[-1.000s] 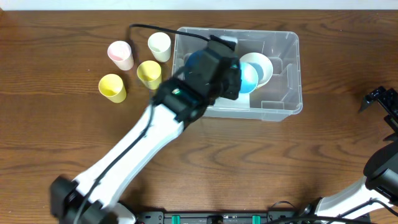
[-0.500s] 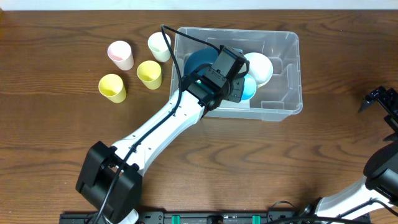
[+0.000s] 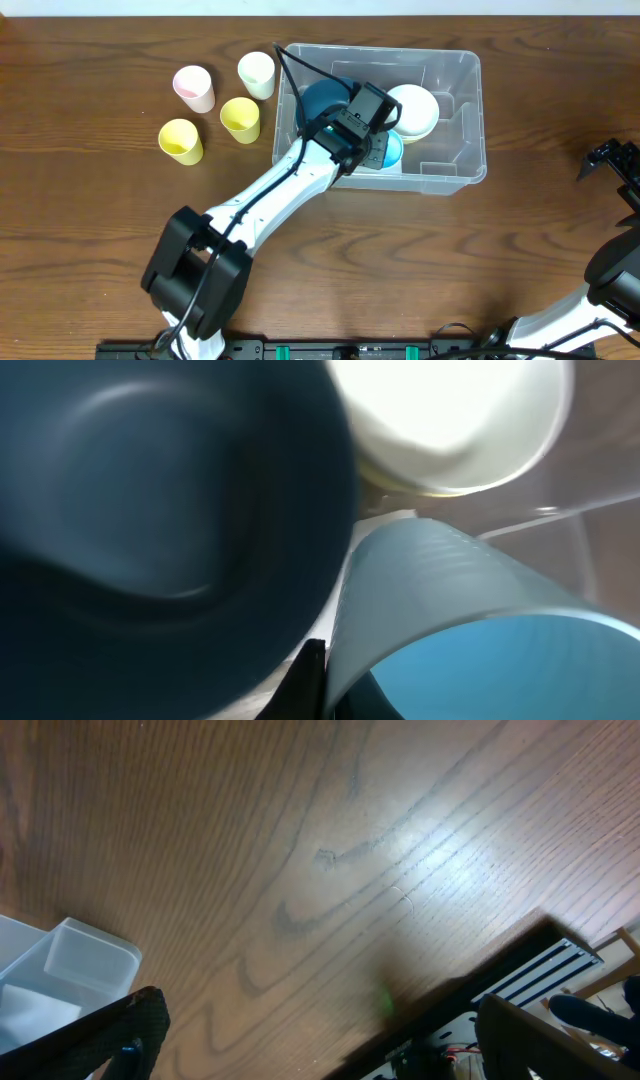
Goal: Pack container
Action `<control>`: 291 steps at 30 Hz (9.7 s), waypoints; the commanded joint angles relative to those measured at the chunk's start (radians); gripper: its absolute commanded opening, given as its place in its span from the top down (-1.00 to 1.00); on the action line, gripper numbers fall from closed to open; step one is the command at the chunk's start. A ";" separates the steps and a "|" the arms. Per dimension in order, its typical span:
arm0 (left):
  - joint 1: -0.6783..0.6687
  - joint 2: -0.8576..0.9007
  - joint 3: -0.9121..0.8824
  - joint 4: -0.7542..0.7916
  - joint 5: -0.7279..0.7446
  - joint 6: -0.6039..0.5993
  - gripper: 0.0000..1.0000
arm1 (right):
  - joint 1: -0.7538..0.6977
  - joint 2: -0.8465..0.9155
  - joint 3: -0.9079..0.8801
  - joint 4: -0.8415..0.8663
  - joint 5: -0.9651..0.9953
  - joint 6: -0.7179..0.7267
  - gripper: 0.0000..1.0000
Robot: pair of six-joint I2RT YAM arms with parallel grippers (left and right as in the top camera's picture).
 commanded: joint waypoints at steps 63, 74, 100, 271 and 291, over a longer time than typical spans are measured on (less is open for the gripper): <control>0.783 -0.212 -0.009 -0.370 -0.009 -0.084 -0.12 | -0.010 -0.026 0.000 -0.001 0.001 0.015 -0.98; 0.867 -0.082 -0.011 -0.360 -0.009 -0.088 -0.12 | -0.010 -0.026 0.000 -0.001 0.001 0.015 -0.99; 0.918 0.138 -0.011 -0.288 0.067 -0.065 0.78 | -0.010 -0.026 0.000 -0.001 0.001 0.015 -0.99; 0.113 -0.372 0.257 -0.330 -0.003 0.018 0.88 | -0.010 -0.026 0.000 -0.001 0.001 0.015 -0.99; 0.012 -0.048 0.252 -0.349 -0.001 0.014 0.87 | -0.010 -0.026 0.000 -0.001 0.001 0.015 -0.99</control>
